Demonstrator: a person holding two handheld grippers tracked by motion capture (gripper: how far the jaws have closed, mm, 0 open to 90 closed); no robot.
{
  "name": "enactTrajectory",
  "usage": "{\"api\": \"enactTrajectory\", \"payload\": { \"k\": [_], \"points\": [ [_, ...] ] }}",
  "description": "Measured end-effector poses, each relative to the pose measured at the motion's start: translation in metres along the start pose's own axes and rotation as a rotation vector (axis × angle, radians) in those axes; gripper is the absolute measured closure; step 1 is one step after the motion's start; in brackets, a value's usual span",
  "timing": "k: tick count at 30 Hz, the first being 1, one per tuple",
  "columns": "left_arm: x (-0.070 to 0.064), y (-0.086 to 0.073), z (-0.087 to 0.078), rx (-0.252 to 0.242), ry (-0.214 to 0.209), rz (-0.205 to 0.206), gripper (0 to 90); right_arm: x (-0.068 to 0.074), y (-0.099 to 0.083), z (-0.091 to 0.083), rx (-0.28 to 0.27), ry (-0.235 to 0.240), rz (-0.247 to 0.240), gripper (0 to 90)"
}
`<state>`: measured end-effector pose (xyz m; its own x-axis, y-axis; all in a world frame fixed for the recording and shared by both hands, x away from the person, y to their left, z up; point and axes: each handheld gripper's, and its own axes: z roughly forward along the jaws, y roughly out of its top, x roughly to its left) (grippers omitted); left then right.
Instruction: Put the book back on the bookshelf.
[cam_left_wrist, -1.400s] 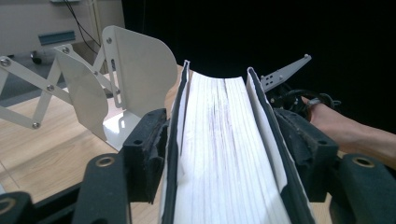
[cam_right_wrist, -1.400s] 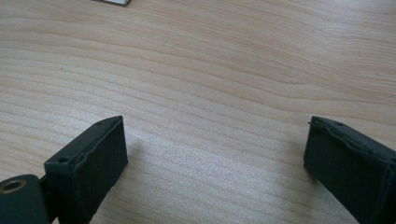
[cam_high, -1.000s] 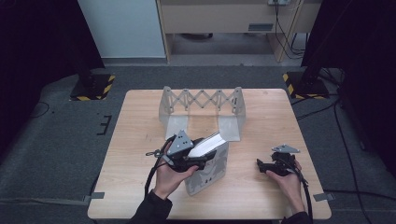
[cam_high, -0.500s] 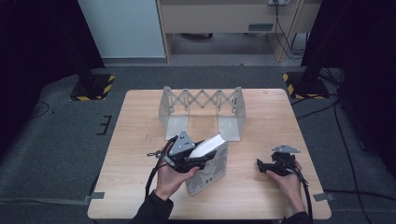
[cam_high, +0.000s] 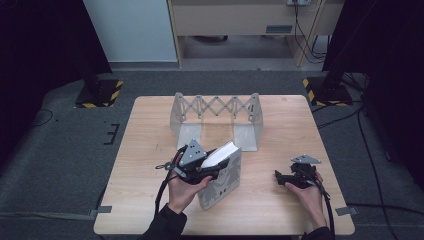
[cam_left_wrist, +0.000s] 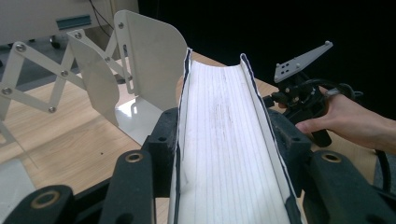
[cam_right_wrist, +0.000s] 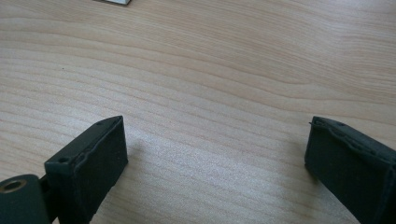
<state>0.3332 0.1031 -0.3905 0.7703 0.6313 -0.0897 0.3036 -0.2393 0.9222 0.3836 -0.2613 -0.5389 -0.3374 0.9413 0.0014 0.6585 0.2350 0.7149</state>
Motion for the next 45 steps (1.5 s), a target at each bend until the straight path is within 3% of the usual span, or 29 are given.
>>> {"api": "enactTrajectory", "payload": {
  "k": [6,17,20,30,38,45],
  "points": [
    [0.005,-0.002,-0.008,-0.002,0.032,-0.015,52.2,0.000,0.000,0.000,-0.001,-0.002,0.004,6.1],
    [0.027,0.006,-0.034,-0.028,0.156,-0.035,52.2,0.000,0.000,0.000,0.000,0.000,0.001,6.0],
    [0.035,0.010,-0.040,-0.025,0.196,-0.031,52.2,0.000,0.000,0.000,0.000,0.000,0.001,6.0],
    [0.072,0.021,-0.053,-0.039,0.311,-0.079,52.2,0.000,0.000,0.000,0.000,0.001,0.001,6.0],
    [0.094,0.041,-0.052,-0.047,0.394,-0.078,52.2,0.000,0.000,0.000,0.000,0.000,0.002,6.0],
    [0.114,0.050,-0.036,-0.057,0.424,-0.103,52.2,0.000,0.000,0.000,0.000,0.002,0.001,5.9]
  ]
}}
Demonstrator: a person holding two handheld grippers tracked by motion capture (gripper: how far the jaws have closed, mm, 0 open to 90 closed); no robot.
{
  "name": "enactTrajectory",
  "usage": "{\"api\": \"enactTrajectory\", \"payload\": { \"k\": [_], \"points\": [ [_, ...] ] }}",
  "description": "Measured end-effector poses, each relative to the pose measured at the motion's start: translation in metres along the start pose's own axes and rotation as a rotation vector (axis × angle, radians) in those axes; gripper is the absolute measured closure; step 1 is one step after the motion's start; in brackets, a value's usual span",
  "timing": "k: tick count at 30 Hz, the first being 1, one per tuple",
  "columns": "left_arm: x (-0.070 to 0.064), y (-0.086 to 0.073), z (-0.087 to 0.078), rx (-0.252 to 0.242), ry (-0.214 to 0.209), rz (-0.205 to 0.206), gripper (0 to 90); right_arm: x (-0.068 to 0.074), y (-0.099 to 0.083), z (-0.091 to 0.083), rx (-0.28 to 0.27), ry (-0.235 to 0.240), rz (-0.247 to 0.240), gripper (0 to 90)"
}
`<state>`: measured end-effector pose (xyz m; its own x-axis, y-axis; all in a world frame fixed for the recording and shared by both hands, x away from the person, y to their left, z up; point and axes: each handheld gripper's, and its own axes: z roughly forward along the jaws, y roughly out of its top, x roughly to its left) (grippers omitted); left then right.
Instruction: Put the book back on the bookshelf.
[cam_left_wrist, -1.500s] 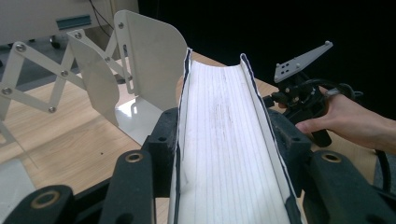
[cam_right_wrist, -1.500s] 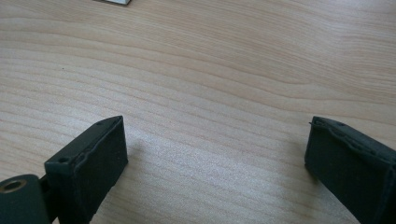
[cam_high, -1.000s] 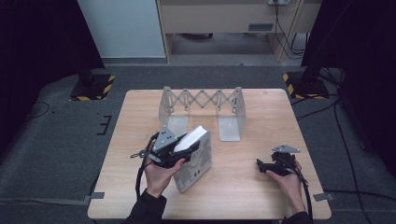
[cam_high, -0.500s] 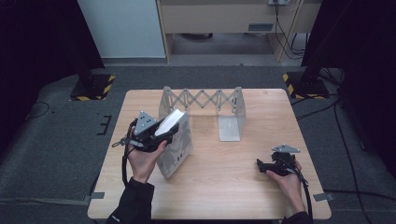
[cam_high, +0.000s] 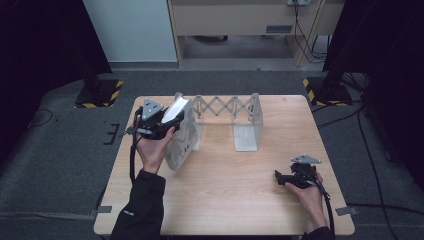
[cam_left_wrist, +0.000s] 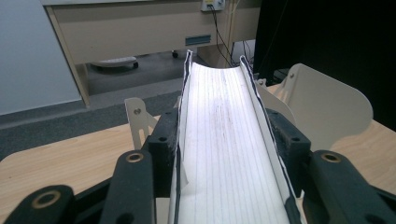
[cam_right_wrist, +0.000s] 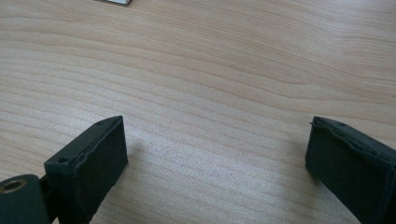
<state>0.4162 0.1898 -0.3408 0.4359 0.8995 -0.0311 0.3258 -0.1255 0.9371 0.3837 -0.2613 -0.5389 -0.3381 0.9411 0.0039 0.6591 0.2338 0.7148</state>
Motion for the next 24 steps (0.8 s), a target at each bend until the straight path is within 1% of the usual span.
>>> {"api": "enactTrajectory", "payload": {
  "k": [2,5,8,9,13,15,17,18,19,20,22,24],
  "points": [
    [0.003,0.003,0.009,-0.003,0.010,-0.014,52.2,0.000,0.000,0.000,-0.001,0.000,0.001,5.9],
    [0.006,0.006,0.018,-0.015,0.036,-0.019,52.2,0.000,0.000,0.000,0.000,0.000,-0.001,5.9],
    [0.009,0.008,0.027,-0.018,0.064,-0.026,52.2,0.000,0.000,0.000,0.000,0.000,0.000,5.9],
    [0.010,0.008,0.030,-0.016,0.071,-0.022,52.2,0.000,0.000,0.000,0.000,-0.001,0.001,5.9],
    [0.015,0.009,0.041,-0.005,0.082,-0.039,52.2,0.000,0.000,0.000,0.000,0.000,0.000,5.9],
    [0.016,0.010,0.047,0.004,0.092,-0.034,52.2,0.000,0.000,0.000,0.000,0.000,0.000,5.9],
    [0.013,0.011,0.054,0.011,0.098,0.005,52.2,0.000,0.000,0.000,0.000,0.000,0.000,5.9],
    [0.011,0.011,0.056,0.010,0.112,0.010,52.2,0.000,0.000,0.000,-0.001,-0.002,0.003,5.9],
    [0.011,0.010,0.059,0.007,0.114,0.012,52.2,0.000,0.000,0.000,-0.001,-0.002,0.002,5.9],
    [0.011,0.010,0.062,0.003,0.115,-0.001,52.2,0.000,0.000,0.000,0.000,0.000,0.000,5.9],
    [0.013,0.010,0.068,0.011,0.108,-0.024,52.2,0.000,0.000,0.000,-0.001,-0.003,0.003,5.9],
    [0.013,0.010,0.073,0.014,0.112,-0.035,52.2,0.000,0.000,0.000,-0.001,-0.003,0.003,5.9]
  ]
}}
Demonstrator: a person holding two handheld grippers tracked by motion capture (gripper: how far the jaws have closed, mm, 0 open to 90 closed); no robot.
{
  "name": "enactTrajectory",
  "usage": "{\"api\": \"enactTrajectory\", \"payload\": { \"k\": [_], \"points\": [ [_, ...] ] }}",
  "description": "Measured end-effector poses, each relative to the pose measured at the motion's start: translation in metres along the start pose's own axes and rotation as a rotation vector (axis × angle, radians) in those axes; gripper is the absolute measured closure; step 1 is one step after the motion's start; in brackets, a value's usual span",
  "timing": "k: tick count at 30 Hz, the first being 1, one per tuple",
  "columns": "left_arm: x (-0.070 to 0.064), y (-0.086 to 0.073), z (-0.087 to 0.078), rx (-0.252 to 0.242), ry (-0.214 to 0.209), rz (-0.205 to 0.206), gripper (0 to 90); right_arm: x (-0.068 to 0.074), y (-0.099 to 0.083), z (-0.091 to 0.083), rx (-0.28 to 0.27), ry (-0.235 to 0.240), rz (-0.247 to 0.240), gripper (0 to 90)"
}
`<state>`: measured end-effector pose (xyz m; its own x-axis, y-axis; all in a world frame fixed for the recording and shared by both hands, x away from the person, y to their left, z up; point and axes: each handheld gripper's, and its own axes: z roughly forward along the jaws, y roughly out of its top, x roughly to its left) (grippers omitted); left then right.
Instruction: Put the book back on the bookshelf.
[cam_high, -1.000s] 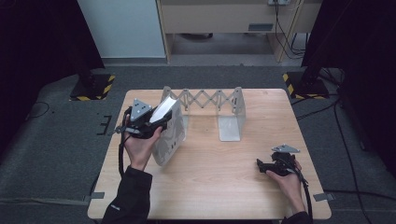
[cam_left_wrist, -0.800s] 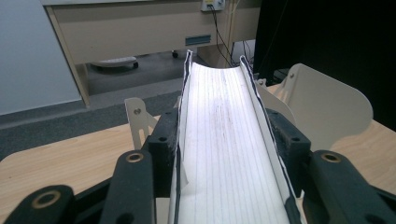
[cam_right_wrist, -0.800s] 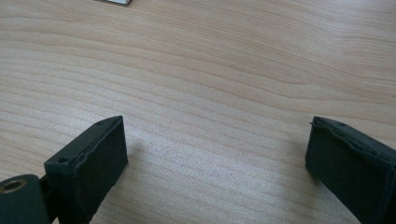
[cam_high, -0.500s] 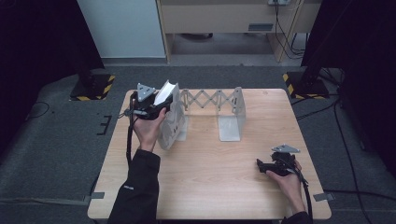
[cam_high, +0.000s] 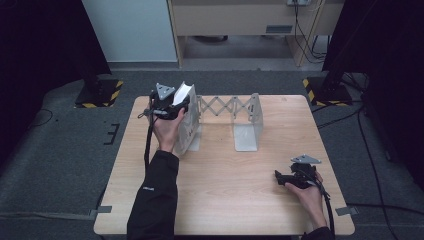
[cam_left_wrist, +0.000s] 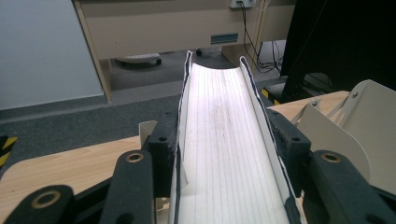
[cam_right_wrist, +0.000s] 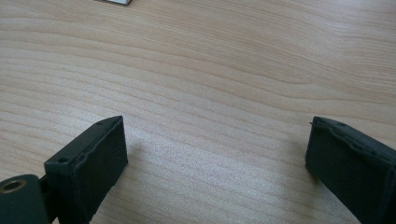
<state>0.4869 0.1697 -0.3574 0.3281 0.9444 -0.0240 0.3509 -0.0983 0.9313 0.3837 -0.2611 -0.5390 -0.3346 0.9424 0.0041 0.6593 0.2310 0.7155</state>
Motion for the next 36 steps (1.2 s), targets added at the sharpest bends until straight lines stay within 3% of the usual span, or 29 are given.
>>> {"api": "enactTrajectory", "payload": {
  "k": [4,10,14,16,26,32,36],
  "points": [
    [-0.004,0.001,0.010,-0.004,0.018,0.019,52.1,0.000,0.000,0.000,0.001,0.001,-0.002,5.9],
    [-0.005,0.000,0.028,-0.022,0.025,-0.021,52.1,0.000,0.000,0.000,0.003,0.002,-0.003,5.8],
    [-0.010,-0.001,0.035,-0.003,0.030,0.005,52.1,0.000,0.000,0.000,0.001,0.002,0.001,5.9],
    [-0.011,-0.001,0.038,0.000,0.038,-0.004,52.1,0.000,0.000,0.000,0.001,0.002,0.002,5.9],
    [-0.011,-0.012,0.047,0.031,0.041,-0.006,51.9,0.000,-0.001,-0.001,0.002,0.004,-0.002,5.8],
    [-0.007,-0.019,0.045,-0.014,0.030,-0.021,51.2,0.000,-0.001,-0.001,0.002,0.003,-0.002,5.8],
    [-0.008,-0.021,0.044,-0.020,0.014,-0.001,47.1,0.000,-0.001,-0.001,0.001,0.003,-0.001,5.8]
  ]
}}
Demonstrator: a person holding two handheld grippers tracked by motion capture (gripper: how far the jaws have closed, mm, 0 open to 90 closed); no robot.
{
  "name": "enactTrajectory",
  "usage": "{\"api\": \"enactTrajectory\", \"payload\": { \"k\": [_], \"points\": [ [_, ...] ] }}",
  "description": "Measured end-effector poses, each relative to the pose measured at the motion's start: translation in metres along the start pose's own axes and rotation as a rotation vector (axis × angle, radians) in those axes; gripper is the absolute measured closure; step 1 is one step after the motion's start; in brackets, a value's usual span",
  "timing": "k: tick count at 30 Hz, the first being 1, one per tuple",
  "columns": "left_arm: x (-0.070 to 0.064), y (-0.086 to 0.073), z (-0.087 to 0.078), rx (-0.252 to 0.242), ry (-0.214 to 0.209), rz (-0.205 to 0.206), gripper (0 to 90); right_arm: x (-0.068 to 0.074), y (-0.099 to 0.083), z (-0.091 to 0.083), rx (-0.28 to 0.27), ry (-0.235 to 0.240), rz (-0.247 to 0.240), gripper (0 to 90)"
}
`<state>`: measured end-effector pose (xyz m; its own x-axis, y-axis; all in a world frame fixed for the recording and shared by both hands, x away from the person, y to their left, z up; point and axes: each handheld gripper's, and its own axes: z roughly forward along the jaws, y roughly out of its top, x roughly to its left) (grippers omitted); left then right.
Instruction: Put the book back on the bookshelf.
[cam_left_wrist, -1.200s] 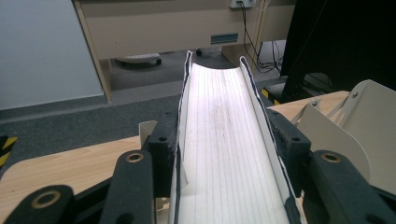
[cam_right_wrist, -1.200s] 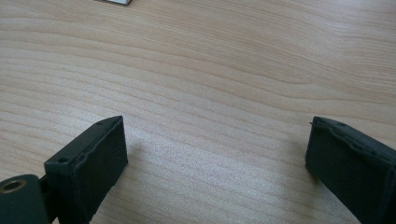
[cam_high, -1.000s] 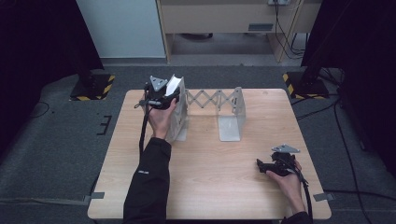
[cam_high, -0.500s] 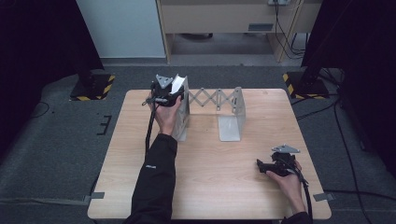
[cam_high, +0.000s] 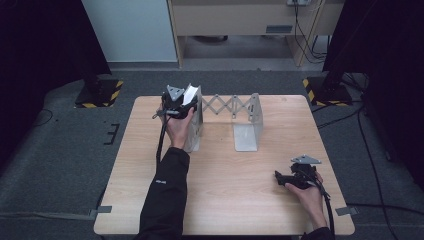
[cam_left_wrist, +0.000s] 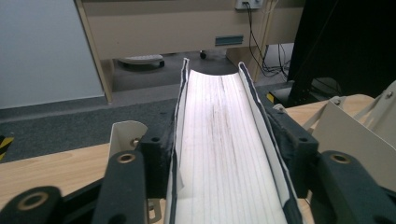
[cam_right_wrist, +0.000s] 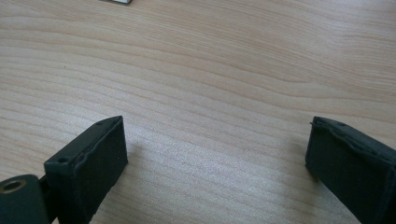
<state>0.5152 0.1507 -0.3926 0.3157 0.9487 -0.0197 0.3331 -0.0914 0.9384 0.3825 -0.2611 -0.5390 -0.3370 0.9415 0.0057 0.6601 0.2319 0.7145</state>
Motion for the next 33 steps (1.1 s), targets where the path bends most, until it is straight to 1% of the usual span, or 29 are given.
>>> {"api": "enactTrajectory", "payload": {
  "k": [2,3,4,5,7,10,12,14,17,18,19,20,21,22,23,24,29,31,33],
  "points": [
    [0.000,-0.002,-0.003,-0.014,-0.019,0.021,41.5,0.000,0.000,0.000,-0.001,-0.001,0.000,5.8],
    [0.001,-0.005,-0.006,-0.040,-0.027,0.017,37.9,0.000,0.000,0.000,-0.002,-0.002,0.001,5.8],
    [0.003,-0.007,-0.010,-0.061,-0.047,0.001,34.2,0.000,0.000,0.000,0.000,0.000,0.001,5.8],
    [0.005,-0.009,-0.014,-0.065,-0.064,-0.003,32.8,0.000,0.000,0.000,-0.002,-0.001,0.001,5.8],
    [0.008,-0.014,-0.023,-0.069,-0.074,0.011,31.7,0.000,0.000,0.000,-0.001,0.001,0.001,5.8],
    [0.014,-0.024,-0.038,-0.071,-0.090,0.026,31.8,0.000,0.000,0.000,-0.002,-0.001,0.001,5.8],
    [0.017,-0.033,-0.048,-0.058,-0.097,0.029,31.8,0.000,0.000,0.000,-0.002,-0.001,0.001,5.7],
    [0.019,-0.041,-0.054,-0.047,-0.107,0.031,32.0,0.000,0.000,0.000,0.000,0.000,0.001,5.7],
    [0.019,-0.053,-0.062,-0.029,-0.119,0.032,36.4,0.000,0.000,0.000,0.000,0.000,0.001,5.7],
    [0.019,-0.056,-0.064,-0.032,-0.120,0.025,39.0,0.000,0.000,0.000,0.000,0.000,0.001,5.7],
    [0.019,-0.058,-0.065,-0.039,-0.128,0.015,41.3,0.000,0.000,0.000,0.001,0.000,0.001,5.7],
    [0.019,-0.060,-0.066,-0.037,-0.130,0.010,43.4,0.000,0.000,0.000,0.000,0.000,0.001,5.7],
    [0.018,-0.062,-0.066,-0.033,-0.141,0.000,45.9,0.000,0.000,0.000,0.000,0.000,0.001,5.7],
    [0.018,-0.064,-0.065,-0.032,-0.141,-0.002,48.0,0.000,0.000,0.000,0.000,0.000,0.001,5.7],
    [0.017,-0.065,-0.065,-0.037,-0.139,-0.011,48.4,0.000,0.000,0.000,0.000,0.000,0.001,5.7],
    [0.017,-0.066,-0.065,-0.045,-0.138,-0.029,48.8,0.000,0.000,0.000,0.000,0.000,0.001,5.7],
    [0.013,-0.065,-0.064,-0.044,-0.117,-0.052,49.2,0.000,0.000,0.000,0.000,0.000,0.001,5.7],
    [0.009,-0.064,-0.064,-0.042,-0.106,-0.053,49.3,0.000,0.000,0.000,-0.001,-0.001,0.001,5.7],
    [0.004,-0.064,-0.062,-0.045,-0.105,-0.044,49.0,0.000,0.000,0.000,0.000,0.000,0.001,5.7]
  ]
}}
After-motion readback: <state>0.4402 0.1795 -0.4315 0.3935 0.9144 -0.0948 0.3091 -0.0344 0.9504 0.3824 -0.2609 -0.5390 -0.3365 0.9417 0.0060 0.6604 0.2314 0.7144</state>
